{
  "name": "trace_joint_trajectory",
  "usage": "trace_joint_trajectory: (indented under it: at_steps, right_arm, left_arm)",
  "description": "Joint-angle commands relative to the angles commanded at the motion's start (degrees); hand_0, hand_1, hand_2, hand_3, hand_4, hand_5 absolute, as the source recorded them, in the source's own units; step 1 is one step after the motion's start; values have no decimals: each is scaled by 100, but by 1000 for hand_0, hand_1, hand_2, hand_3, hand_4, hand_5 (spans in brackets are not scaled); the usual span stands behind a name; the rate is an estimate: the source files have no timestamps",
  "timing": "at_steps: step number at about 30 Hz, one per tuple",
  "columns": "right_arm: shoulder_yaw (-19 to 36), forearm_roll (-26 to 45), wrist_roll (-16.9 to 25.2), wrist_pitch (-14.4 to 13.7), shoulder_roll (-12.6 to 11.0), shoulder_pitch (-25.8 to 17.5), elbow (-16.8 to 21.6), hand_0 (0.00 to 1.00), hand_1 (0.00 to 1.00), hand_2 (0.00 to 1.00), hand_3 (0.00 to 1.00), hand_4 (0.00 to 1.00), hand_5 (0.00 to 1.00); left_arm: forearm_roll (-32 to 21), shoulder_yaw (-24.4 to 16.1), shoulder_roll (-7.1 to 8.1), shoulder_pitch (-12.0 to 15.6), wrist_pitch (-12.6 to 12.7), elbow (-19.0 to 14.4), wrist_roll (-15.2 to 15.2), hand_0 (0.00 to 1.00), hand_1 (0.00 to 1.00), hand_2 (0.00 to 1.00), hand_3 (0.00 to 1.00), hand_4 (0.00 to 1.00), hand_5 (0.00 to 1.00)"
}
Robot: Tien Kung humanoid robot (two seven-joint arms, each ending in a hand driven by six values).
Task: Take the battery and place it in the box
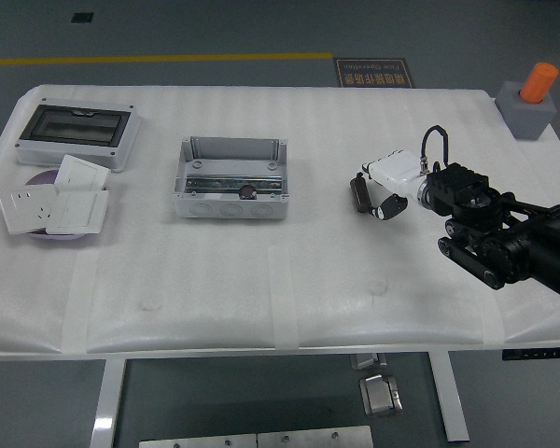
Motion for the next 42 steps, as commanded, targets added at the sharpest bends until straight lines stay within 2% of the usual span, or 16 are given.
trace_joint_trajectory:
  at_steps: [11, 12, 15, 17, 18, 20, 23, 24, 28, 31, 34, 37, 42]
  right_arm:
    - [-68, 148, 21, -182, -21, -15, 83, 848, 753, 756, 764, 583, 276]
    - [-95, 198, 16, -218, -30, -17, 106, 832, 744, 742, 723, 574, 275]
    - [-243, 414, -18, -397, -83, -23, 214, 832, 744, 742, 723, 574, 275]
    - [-442, 639, -61, -615, -162, -31, 355, 832, 744, 742, 723, 574, 275]
    - [-565, 775, -86, -750, -217, -37, 453, 822, 715, 666, 674, 530, 268]
    - [-710, 1022, -131, -1011, -329, -47, 662, 822, 715, 666, 674, 530, 268]
    - [-461, 1052, -197, -1286, -485, -66, 988, 822, 715, 666, 674, 530, 268]
    - [-319, 998, -223, -1340, -540, -77, 1126, 808, 682, 599, 639, 443, 258]
    - [161, 792, -297, -1417, -625, -124, 1565, 808, 682, 599, 639, 443, 258]
    - [569, 668, -342, -1449, -571, -160, 1923, 802, 681, 589, 630, 419, 262]
    - [916, 627, -381, -1474, -408, -173, 2191, 802, 681, 589, 630, 419, 262]
    - [1160, 634, -412, -1493, -177, -172, 2326, 802, 680, 583, 626, 438, 273]
    - [1258, 706, -433, -1505, 229, -192, 2373, 802, 680, 583, 626, 438, 273]
  left_arm:
    - [3, -21, -1, 2, 14, 8, -18, 598, 620, 449, 619, 559, 486]
    - [4, -23, -2, 4, 13, 9, -17, 598, 621, 450, 620, 554, 491]
    - [9, -30, -6, 13, 10, 11, -13, 598, 621, 450, 620, 554, 491]
    - [8, -31, -11, 20, 10, 13, -11, 598, 621, 450, 620, 554, 491]
    - [8, -34, -13, 24, 10, 14, -9, 598, 621, 450, 620, 554, 493]
    - [14, -44, -17, 34, 8, 18, -4, 598, 621, 450, 620, 554, 493]
    - [21, -54, -24, 48, 5, 22, 3, 598, 621, 450, 620, 554, 493]
    - [16, -56, -26, 52, 6, 24, 4, 598, 621, 451, 621, 553, 492]
    - [13, -60, -31, 64, 6, 28, 8, 598, 621, 451, 621, 553, 492]
    - [29, -84, -34, 73, -1, 32, 20, 598, 622, 451, 622, 554, 494]
    - [46, -106, -35, 71, -9, 36, 31, 598, 622, 451, 622, 554, 494]
    - [56, -125, -29, 67, -13, 40, 38, 598, 622, 451, 622, 559, 495]
    - [96, -172, -21, 69, -29, 45, 62, 598, 622, 451, 622, 559, 495]
